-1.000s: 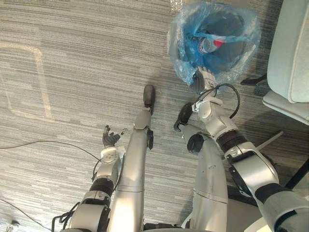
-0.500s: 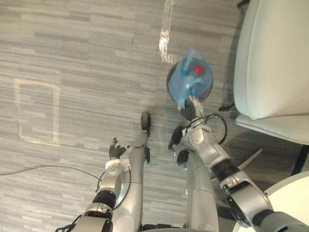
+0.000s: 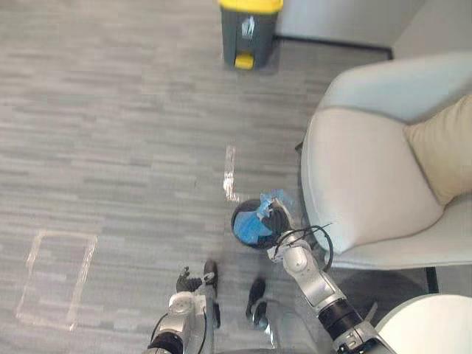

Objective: Gather rubbish on tea table into small bin, then transfer packed bag to large trash can.

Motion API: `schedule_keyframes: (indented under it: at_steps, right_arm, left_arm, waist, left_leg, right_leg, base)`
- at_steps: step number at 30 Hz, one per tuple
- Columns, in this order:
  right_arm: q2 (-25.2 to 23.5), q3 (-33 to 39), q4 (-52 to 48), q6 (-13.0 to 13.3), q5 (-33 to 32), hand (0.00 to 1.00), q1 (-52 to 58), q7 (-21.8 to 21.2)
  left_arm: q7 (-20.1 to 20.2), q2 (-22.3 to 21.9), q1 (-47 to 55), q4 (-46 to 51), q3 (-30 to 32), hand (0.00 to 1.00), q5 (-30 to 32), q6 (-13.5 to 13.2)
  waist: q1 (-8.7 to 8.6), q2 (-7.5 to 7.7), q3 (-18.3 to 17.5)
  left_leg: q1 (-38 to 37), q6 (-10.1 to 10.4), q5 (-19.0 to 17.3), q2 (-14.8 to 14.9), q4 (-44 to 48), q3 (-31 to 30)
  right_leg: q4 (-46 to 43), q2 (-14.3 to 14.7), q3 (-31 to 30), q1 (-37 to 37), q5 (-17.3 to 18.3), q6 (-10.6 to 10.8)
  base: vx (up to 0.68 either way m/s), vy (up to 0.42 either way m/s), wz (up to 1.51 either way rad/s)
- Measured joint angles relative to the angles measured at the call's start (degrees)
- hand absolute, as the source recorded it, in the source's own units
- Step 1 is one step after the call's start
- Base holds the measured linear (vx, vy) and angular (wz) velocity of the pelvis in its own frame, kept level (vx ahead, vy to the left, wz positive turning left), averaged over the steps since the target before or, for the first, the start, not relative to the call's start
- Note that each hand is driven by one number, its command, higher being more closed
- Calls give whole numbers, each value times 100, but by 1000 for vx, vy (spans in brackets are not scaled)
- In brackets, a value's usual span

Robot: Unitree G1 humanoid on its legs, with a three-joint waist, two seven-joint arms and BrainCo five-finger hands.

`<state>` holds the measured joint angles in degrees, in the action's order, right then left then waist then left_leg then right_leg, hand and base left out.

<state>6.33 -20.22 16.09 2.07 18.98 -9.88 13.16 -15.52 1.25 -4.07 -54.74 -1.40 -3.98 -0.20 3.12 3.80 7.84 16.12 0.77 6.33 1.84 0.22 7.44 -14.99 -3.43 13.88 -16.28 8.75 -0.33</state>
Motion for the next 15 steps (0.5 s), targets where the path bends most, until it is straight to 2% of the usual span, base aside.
schedule_keyframes:
  at_steps: [3, 8, 11, 15]
  right_arm:
    - [61, -2, 3, 32, -147, 100, -13, -174]
    - [275, -35, 52, 93, -341, 100, 3, -399]
    - [523, -107, 49, 187, -373, 100, -20, -513]
    - [945, -526, -166, 220, -403, 100, -29, -709]
  left_arm:
    - [4, 54, 48, -176, 23, 0, 189, 18]
    - [104, 310, 201, -127, -223, 0, 401, 61]
    - [107, 509, 363, 395, -566, 0, 401, 61]
    - [118, 871, 538, 1747, -1086, 0, 402, 14]
  waist:
    - [-29, -24, -161]
    - [-101, -55, -203]
    - [-105, -76, -255]
    - [-91, -107, -312]
  left_leg:
    - [-268, 21, -22, -1, -129, -24]
    - [-675, 15, -28, -95, -250, -215]
    - [-833, 3, -33, -156, -407, -301]
    - [-956, 5, -31, -211, -554, -301]
  right_leg:
    - [412, 85, -127, 352, -175, 38]
    - [855, 86, -328, 789, -422, 145]
    - [958, 51, -397, 873, -481, 215]
    - [1231, 32, -452, 1040, -629, 314]
  base:
    - [81, 40, -19]
    - [17, 49, -19]
    - [-29, 74, -8]
    - [-29, 70, -5]
